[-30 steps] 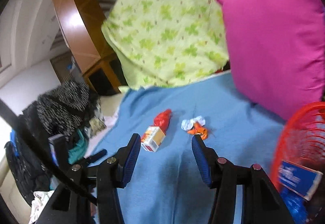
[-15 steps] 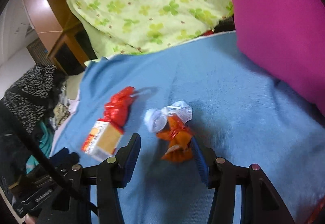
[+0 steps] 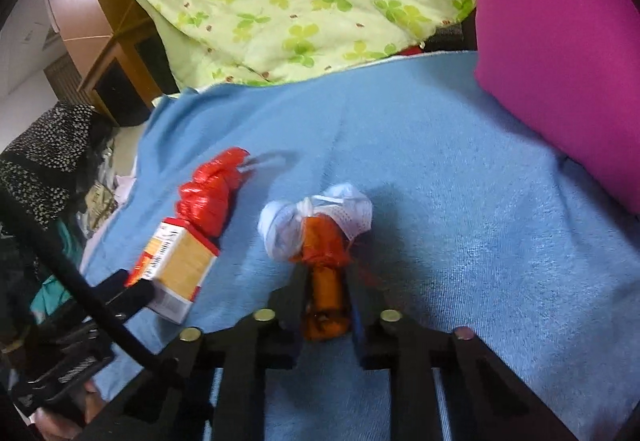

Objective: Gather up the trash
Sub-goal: 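Grasp the orange candy wrapper with the right gripper while the left grasps the red-and-white medicine box, then carry the medicine box and orange wrapper over the red wastebasket with both grippers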

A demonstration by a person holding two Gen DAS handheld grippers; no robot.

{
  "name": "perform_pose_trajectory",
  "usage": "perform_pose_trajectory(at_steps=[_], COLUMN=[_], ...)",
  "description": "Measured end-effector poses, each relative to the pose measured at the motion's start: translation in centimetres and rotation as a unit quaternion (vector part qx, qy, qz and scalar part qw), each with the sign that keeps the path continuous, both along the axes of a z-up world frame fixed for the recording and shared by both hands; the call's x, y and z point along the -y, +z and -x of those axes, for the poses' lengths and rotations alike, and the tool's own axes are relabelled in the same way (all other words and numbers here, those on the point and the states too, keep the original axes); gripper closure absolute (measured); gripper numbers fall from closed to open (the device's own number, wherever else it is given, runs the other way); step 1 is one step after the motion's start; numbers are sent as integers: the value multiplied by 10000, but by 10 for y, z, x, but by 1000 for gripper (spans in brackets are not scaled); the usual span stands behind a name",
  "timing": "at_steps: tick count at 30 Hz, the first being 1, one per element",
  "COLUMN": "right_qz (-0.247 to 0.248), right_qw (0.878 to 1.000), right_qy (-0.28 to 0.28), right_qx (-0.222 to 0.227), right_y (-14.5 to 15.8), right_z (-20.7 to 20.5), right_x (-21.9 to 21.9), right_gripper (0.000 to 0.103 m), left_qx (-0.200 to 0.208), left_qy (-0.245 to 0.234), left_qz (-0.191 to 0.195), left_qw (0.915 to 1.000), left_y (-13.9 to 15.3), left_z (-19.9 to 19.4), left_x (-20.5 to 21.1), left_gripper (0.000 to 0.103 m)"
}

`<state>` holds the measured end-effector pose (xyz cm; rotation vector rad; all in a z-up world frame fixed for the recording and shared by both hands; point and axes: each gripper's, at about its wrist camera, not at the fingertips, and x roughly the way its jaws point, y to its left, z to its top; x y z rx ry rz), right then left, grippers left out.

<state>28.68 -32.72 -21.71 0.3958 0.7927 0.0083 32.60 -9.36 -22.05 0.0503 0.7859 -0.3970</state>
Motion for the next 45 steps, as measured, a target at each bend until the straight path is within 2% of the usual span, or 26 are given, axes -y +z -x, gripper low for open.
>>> perform_pose_trajectory(at_steps=[3,8,12,22,32,36,45], right_qz=[56,-365,-396,-259,-260,-249,-231], right_qw=[10000,9993,9991,9972,9936,9915,9836], right_qy=[45,113,162,98,-70,-136,-258], right_qx=[-17,-59,72,695,1095,1266,1769], right_y=[5,9,22,68,91,105,148], right_z=[8,22,40,101,198,238,306], right_x=[-5,-1,-4,-24,-30,-25,-18], right_gripper=[84,84,84,84,84,84,84], left_qx=[-47,-114,-67,568,1248,1345,1833], left_qy=[46,74,99,361,537,447,146], left_qz=[-2,-8,-101,-481,-754,-785,-819], left_qw=[10000,9999,9999,9966,9879,9868,9795], left_y=[0,5,11,54,102,115,160], left_z=[3,14,30,91,160,192,257], left_x=[1,-2,-5,-9,-7,-3,14], left_gripper=[54,55,55,55,55,55,55])
